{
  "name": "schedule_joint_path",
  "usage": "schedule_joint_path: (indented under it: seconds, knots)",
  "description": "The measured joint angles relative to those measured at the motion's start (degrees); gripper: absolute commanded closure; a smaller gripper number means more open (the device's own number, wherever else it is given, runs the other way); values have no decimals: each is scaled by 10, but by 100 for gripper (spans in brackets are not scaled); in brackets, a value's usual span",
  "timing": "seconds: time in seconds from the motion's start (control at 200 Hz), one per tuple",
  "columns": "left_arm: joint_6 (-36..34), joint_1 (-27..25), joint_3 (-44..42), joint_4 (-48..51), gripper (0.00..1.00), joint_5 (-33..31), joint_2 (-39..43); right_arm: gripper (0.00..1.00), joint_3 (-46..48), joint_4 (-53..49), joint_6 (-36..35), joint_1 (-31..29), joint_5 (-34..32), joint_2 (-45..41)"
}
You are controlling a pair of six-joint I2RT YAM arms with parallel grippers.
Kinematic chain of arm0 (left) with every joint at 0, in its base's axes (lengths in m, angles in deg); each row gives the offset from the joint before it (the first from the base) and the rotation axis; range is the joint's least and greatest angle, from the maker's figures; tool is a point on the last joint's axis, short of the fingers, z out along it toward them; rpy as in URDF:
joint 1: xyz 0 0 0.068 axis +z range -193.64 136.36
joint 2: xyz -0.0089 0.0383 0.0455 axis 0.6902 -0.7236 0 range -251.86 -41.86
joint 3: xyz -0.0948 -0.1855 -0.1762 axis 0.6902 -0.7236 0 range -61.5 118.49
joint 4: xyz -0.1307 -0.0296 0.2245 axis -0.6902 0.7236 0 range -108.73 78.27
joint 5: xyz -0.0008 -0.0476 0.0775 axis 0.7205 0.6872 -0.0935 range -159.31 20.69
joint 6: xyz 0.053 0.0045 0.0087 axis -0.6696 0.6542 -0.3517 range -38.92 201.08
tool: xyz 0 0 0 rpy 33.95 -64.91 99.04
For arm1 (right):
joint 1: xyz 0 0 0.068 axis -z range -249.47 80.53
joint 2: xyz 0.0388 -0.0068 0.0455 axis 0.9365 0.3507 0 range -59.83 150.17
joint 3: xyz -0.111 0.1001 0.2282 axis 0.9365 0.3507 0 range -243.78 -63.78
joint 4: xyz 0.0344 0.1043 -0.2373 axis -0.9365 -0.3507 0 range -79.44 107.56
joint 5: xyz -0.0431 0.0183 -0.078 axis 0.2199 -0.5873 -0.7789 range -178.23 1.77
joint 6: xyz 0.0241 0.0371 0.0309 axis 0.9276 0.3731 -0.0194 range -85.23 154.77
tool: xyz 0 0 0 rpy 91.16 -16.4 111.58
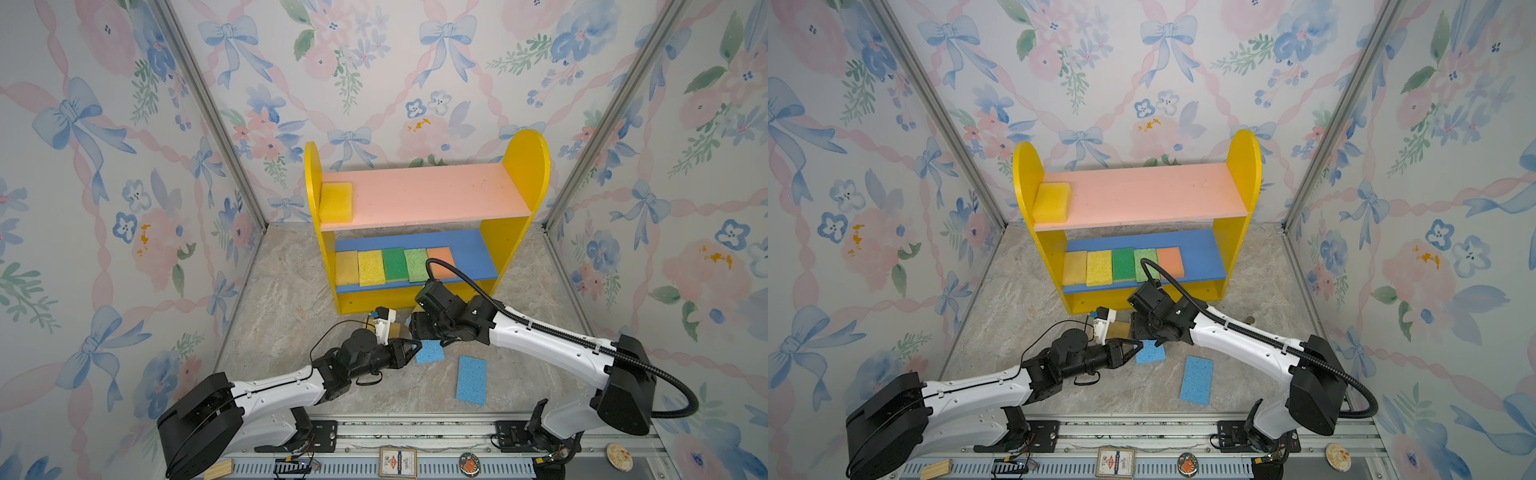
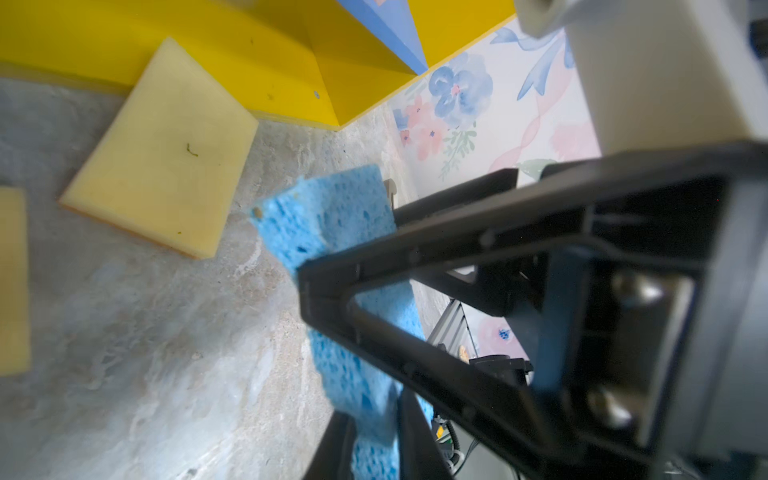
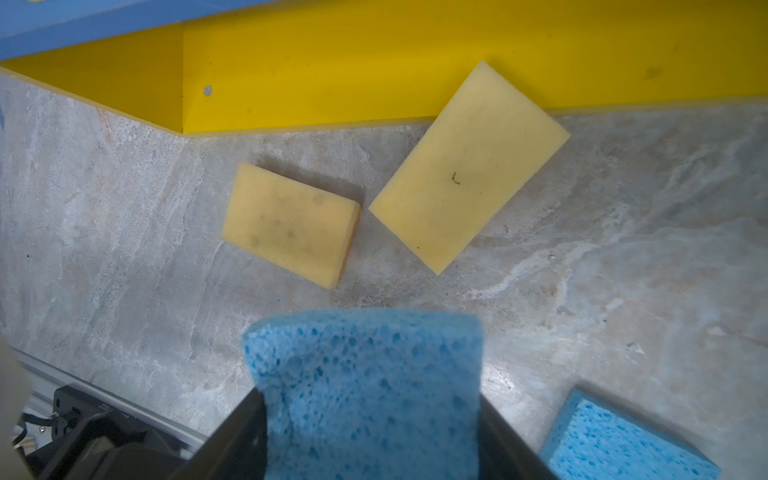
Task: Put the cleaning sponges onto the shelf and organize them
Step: 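Lift the blue sponge toward the left gripper while the left gripper reaches in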
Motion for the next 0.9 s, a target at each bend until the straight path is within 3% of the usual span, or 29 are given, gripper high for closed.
schedule_joint_path:
  seconds: [0.22,0.375,0.585,0.75,0.9]
  knots:
    - [4,0,-2,-1,92,-5,10,7,0,0,-2,2,0,-13]
    - [14,10,-18,-4,91,-6,51,0,12,4,-20,23,8,-68]
    - [46,79,-60,-5,89,9,141,4,91,83,-45,87,122,-181]
    - [82,130,-73,-5,88,35,204,11,157,174,-37,89,241,-183]
    - [110,153,-76,-6,88,57,236,18,173,239,-26,73,301,-171]
